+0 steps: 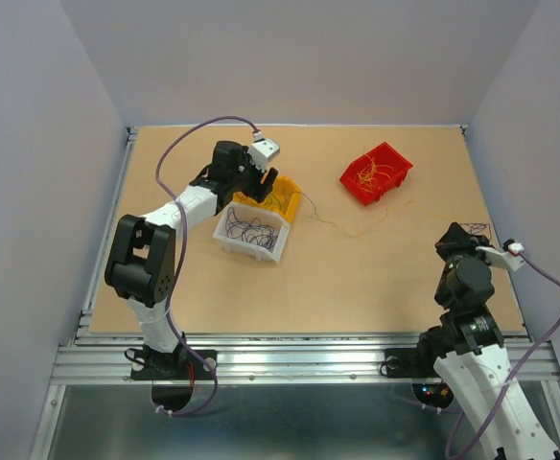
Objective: Untangle the cables
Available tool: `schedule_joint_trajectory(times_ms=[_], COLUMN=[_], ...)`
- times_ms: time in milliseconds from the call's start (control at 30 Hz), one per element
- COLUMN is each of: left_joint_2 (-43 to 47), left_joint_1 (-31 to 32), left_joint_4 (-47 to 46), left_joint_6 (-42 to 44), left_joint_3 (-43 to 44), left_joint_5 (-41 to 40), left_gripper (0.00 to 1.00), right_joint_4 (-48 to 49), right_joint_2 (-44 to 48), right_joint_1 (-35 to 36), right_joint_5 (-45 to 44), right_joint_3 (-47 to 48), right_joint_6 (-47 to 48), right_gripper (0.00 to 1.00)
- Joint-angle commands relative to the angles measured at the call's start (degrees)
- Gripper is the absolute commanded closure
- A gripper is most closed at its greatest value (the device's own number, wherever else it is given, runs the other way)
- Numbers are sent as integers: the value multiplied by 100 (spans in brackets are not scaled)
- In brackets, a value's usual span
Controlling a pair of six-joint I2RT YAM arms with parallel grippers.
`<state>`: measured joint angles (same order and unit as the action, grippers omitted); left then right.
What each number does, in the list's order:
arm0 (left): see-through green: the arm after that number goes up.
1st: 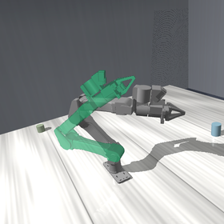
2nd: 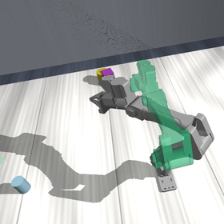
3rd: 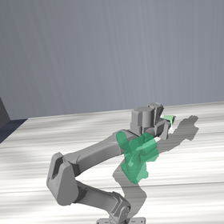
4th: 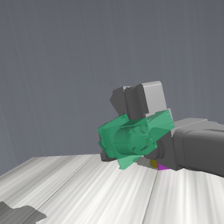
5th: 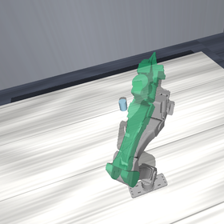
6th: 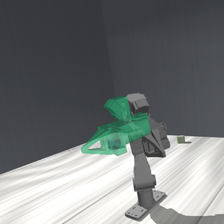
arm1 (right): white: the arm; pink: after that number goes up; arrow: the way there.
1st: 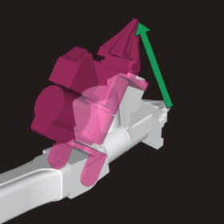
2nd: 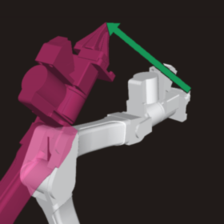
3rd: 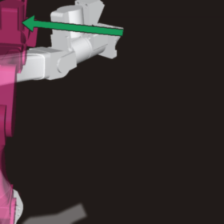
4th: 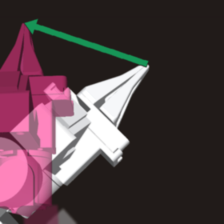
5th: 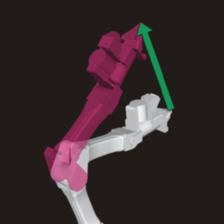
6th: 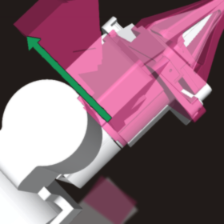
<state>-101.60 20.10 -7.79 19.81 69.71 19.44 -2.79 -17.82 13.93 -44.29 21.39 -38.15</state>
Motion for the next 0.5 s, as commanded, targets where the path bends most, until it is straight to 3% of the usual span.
schedule_joint_trajectory(times_ms=[0,167,267,300,467], left_joint_2=[220,18,-184,-263,-1203], left_joint_1=[643,803,987,1048,1216], left_joint_4=[190,550,1005,1173,2447], left_joint_6=[673,726,962,1085,2113], left_joint_3=[226,622,999,1314,2693], left_joint_5=[-115,-178,-204,-230,-222], left_gripper=[24,24,16,10,8], right_joint_4=[673,885,955,990,1140], right_joint_2=[69,-247,-590,-695,-942], right_joint_1=[-22,-22,-22,-22,-22], right_joint_5=[569,1220,1546,1677,1810], right_joint_3=[-161,-74,14,67,59], right_joint_6=[439,756,853,879,888], right_gripper=[100,99,99,99,99])
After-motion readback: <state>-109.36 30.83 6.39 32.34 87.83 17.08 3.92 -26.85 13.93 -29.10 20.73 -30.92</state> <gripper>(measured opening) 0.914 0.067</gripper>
